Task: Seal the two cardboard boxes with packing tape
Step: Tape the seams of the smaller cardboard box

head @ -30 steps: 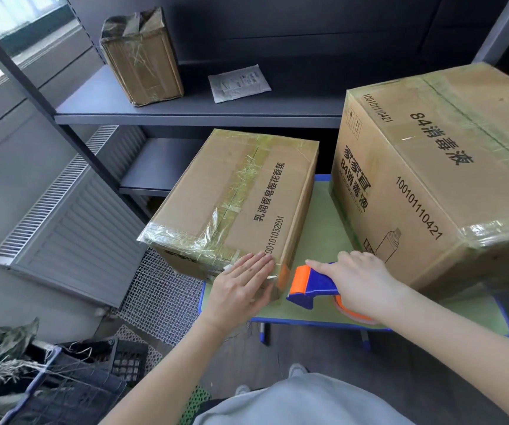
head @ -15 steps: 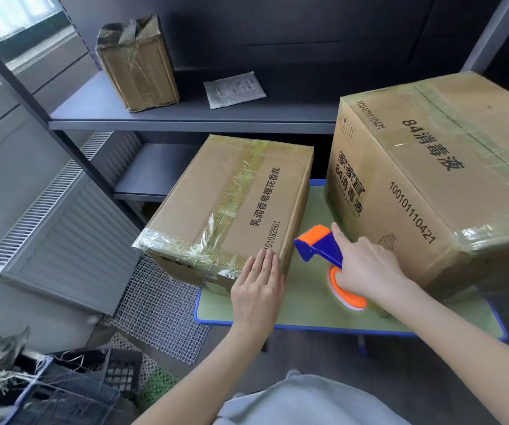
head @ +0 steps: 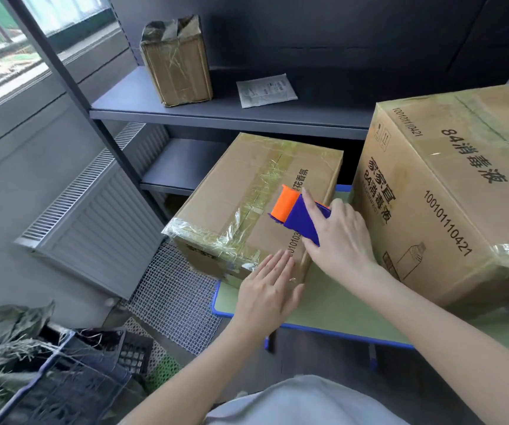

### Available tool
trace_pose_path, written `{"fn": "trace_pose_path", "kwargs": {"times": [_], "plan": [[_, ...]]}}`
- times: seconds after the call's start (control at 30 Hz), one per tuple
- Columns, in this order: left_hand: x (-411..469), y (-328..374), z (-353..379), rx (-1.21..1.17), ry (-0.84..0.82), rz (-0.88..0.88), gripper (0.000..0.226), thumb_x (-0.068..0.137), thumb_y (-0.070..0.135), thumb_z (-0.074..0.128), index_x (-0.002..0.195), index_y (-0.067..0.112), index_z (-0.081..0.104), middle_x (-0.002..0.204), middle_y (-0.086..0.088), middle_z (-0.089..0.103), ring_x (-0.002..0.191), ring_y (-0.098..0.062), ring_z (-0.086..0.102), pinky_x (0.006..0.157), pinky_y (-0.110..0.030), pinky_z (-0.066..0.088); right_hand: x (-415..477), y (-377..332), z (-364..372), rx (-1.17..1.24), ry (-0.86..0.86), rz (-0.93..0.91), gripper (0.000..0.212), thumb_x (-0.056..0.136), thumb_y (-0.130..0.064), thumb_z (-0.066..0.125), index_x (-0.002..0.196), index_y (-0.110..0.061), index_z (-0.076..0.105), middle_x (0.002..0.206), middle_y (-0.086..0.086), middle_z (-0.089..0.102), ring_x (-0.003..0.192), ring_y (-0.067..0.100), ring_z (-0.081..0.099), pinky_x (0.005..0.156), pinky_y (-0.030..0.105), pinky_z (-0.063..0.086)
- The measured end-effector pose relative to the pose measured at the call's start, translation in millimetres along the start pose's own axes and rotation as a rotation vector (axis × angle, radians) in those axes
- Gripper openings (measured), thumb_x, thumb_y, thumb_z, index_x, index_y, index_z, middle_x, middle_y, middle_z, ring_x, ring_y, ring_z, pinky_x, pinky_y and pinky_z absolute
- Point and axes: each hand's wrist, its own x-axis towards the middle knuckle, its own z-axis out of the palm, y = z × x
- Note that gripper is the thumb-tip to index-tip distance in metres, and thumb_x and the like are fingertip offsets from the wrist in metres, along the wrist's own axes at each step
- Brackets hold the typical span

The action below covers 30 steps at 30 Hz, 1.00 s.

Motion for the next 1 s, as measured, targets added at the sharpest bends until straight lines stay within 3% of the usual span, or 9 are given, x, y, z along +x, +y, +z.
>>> {"fn": "trace_pose_path", "kwargs": {"times": [0.17, 0.33, 0.43, 0.5, 0.6, 0.7, 0.8, 0.9, 1.0], "plan": [[-12.2, -52.6, -42.0, 0.078, -0.005, -0.123, 0.041, 0.071, -0.007, 0.067, 0.112, -0.008, 0.064, 0.117, -0.018, 0.064, 0.113, -0.033, 0.06, 0.098, -0.055, 0.044, 20.1, -32.2, 15.0, -0.004, 0.007, -0.094, 0.081, 0.086, -0.037, 0.062, 0.149, -0.026, 0.011, 0.106, 0.013, 0.047, 0.098, 0.03, 0.047, 0.083, 0.037, 0.036], [-13.2, -86.1, -58.6, 0.083, -0.156, -0.045, 0.047, 0.07, -0.008, 0.065, 0.117, -0.005, 0.063, 0.123, -0.015, 0.061, 0.118, -0.032, 0.056, 0.102, -0.054, 0.04, 29.0, -49.7, 29.9, -0.025, 0.128, -0.214, 0.083, 0.059, -0.029, 0.086, 0.133, -0.024, 0.049, 0.087, 0.016, 0.06, 0.075, 0.032, 0.057, 0.068, 0.038, 0.048], [-11.5, -95.4, -56.8, 0.117, -0.192, 0.014, 0.048, 0.07, 0.0, 0.069, 0.118, -0.001, 0.063, 0.125, -0.011, 0.061, 0.12, -0.029, 0.055, 0.101, -0.05, 0.042, 25.9, -48.9, 39.5, -0.099, 0.212, -0.253, 0.075, 0.06, -0.036, 0.086, 0.127, -0.024, 0.056, 0.102, 0.018, 0.065, 0.094, 0.039, 0.062, 0.086, 0.048, 0.049], [-9.9, -98.7, -53.7, 0.146, -0.171, 0.051, 0.046, 0.069, 0.006, 0.079, 0.113, 0.001, 0.067, 0.12, -0.01, 0.064, 0.114, -0.028, 0.06, 0.092, -0.046, 0.05, 19.9, -47.0, 43.8, -0.041, 0.275, -0.308, 0.065, 0.069, -0.028, 0.081, 0.128, -0.019, 0.057, 0.123, 0.02, 0.059, 0.114, 0.046, 0.053, 0.098, 0.058, 0.037], [-8.6, -98.5, -44.2, 0.163, -0.054, 0.055, 0.042, 0.062, 0.002, 0.086, 0.102, 0.003, 0.073, 0.108, -0.008, 0.07, 0.102, -0.024, 0.066, 0.083, -0.039, 0.056, 5.3, -43.6, 42.9, 0.085, 0.311, -0.399, 0.056, 0.072, -0.008, 0.076, 0.125, -0.011, 0.059, 0.131, 0.016, 0.054, 0.122, 0.04, 0.048, 0.098, 0.05, 0.039], [-10.5, -85.2, -27.2, 0.169, 0.025, 0.081, 0.041, 0.058, -0.002, 0.086, 0.097, 0.003, 0.074, 0.103, -0.008, 0.072, 0.097, -0.023, 0.069, 0.079, -0.036, 0.057, -7.1, -38.8, 40.8, 0.227, 0.243, -0.505, 0.051, 0.065, 0.006, 0.077, 0.114, -0.002, 0.066, 0.12, 0.016, 0.062, 0.113, 0.033, 0.058, 0.092, 0.044, 0.048], [-6.6, -61.6, -13.0, 0.127, 0.059, 0.12, 0.036, 0.06, 0.004, 0.085, 0.094, 0.005, 0.075, 0.102, -0.007, 0.072, 0.096, -0.019, 0.069, 0.079, -0.031, 0.057, -13.1, -36.0, 42.1, 0.328, 0.099, -0.454, 0.045, 0.072, 0.003, 0.073, 0.116, -0.003, 0.065, 0.12, 0.011, 0.063, 0.11, 0.026, 0.061, 0.088, 0.04, 0.053], [0.3, -48.5, -10.9, -0.019, 0.074, 0.192, 0.027, 0.067, 0.013, 0.081, 0.093, 0.006, 0.076, 0.103, -0.006, 0.072, 0.098, -0.016, 0.068, 0.082, -0.027, 0.056, -14.1, -30.5, 49.0, 0.396, -0.091, -0.312, 0.041, 0.095, -0.014, 0.05, 0.136, -0.014, 0.047, 0.144, -0.002, 0.041, 0.132, 0.013, 0.04, 0.107, 0.03, 0.037], [-2.2, -57.8, -22.7, -0.057, 0.061, 0.186, 0.022, 0.077, 0.015, 0.069, 0.096, 0.004, 0.075, 0.104, -0.007, 0.071, 0.1, -0.017, 0.067, 0.085, -0.029, 0.055, -9.5, -26.8, 54.1, 0.367, -0.188, -0.354, 0.043, 0.099, -0.02, 0.041, 0.142, -0.018, 0.038, 0.15, -0.006, 0.03, 0.139, 0.008, 0.025, 0.112, 0.028, 0.028]]}}
